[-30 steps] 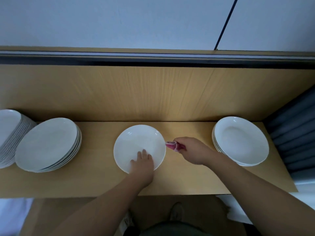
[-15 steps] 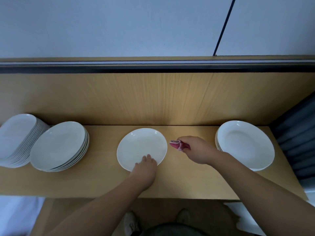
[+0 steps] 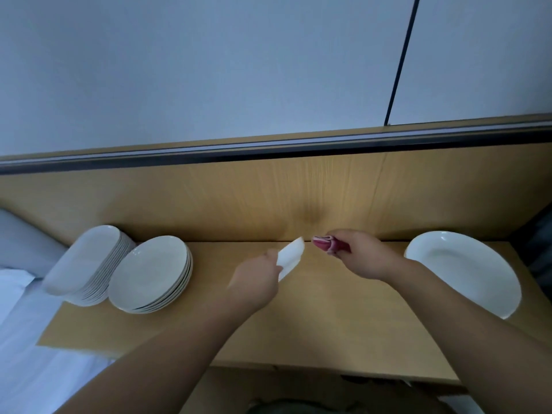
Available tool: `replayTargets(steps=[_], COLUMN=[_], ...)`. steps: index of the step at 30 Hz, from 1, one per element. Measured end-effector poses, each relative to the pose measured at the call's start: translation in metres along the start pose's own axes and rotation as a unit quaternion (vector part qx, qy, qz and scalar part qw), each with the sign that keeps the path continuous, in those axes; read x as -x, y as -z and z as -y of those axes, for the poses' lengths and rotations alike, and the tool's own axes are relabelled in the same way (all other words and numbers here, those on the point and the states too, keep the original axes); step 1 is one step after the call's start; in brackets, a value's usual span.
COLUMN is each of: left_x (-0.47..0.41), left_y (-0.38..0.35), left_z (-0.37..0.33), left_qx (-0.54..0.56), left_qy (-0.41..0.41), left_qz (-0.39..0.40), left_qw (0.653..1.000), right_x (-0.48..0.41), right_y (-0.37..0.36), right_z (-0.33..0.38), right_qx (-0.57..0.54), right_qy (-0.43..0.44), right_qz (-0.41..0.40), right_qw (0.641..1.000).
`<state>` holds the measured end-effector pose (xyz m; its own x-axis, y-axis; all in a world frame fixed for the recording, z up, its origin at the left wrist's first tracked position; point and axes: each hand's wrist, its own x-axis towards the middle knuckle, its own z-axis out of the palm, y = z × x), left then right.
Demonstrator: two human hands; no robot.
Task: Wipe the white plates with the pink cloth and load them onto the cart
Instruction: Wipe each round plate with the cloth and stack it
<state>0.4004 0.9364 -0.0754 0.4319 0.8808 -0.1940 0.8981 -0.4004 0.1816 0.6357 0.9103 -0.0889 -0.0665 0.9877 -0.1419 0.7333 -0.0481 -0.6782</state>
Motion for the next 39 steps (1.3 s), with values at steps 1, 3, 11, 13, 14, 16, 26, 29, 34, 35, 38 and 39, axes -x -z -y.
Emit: replayTargets(steps=[1, 3, 11, 13, 14, 16, 26, 29, 34, 35, 38, 39], left_x=[0.000, -0.002, -0.010, -0.013, -0.014, -0.016, -0.004, -0.001, 0.000, 0.000, 0.000, 0.000], left_y=[0.002, 0.003, -0.001, 0.000, 0.001, 0.004, -0.005, -0.015, -0.032, -0.035, -0.043, -0.044], left_z=[-0.002, -0.006, -0.016, -0.011, -0.007, 0.006, 0.099, 0.122, 0.146, 0.149, 0.157, 0.158], left_qx=[0.013, 0.043, 0.134, 0.157, 0.169, 0.193, 0.329, 0.321, 0.313, 0.308, 0.299, 0.298], left_qy=[0.004, 0.017, 0.048, 0.057, 0.065, 0.083, 0.090, 0.103, 0.098, 0.100, 0.099, 0.097], left_qz=[-0.006, -0.011, -0.018, -0.029, -0.034, -0.037, -0.026, 0.019, 0.051, 0.055, 0.069, 0.072], left_qw=[1.000, 0.999, 0.990, 0.986, 0.983, 0.977, 0.940, 0.941, 0.943, 0.945, 0.947, 0.947], right_x=[0.000, -0.001, 0.000, -0.003, -0.005, -0.011, -0.071, -0.095, -0.130, -0.135, -0.143, -0.145], right_y=[0.003, 0.007, 0.014, 0.013, 0.013, 0.011, -0.032, -0.057, -0.097, -0.106, -0.128, -0.134], right_z=[0.000, -0.004, -0.016, -0.015, -0.013, -0.007, 0.061, 0.083, 0.109, 0.108, 0.099, 0.094], right_qx=[-0.001, -0.004, 0.012, 0.009, 0.004, -0.002, -0.095, -0.113, -0.065, -0.046, -0.001, 0.012], right_qy=[0.002, 0.001, -0.001, 0.000, 0.001, 0.004, 0.014, -0.002, -0.008, -0.012, -0.015, -0.012], right_qz=[-0.001, -0.003, 0.009, 0.017, 0.020, 0.024, 0.083, 0.120, 0.171, 0.170, 0.107, 0.087], right_qw=[1.000, 1.000, 1.000, 1.000, 1.000, 1.000, 0.992, 0.986, 0.983, 0.984, 0.994, 0.996])
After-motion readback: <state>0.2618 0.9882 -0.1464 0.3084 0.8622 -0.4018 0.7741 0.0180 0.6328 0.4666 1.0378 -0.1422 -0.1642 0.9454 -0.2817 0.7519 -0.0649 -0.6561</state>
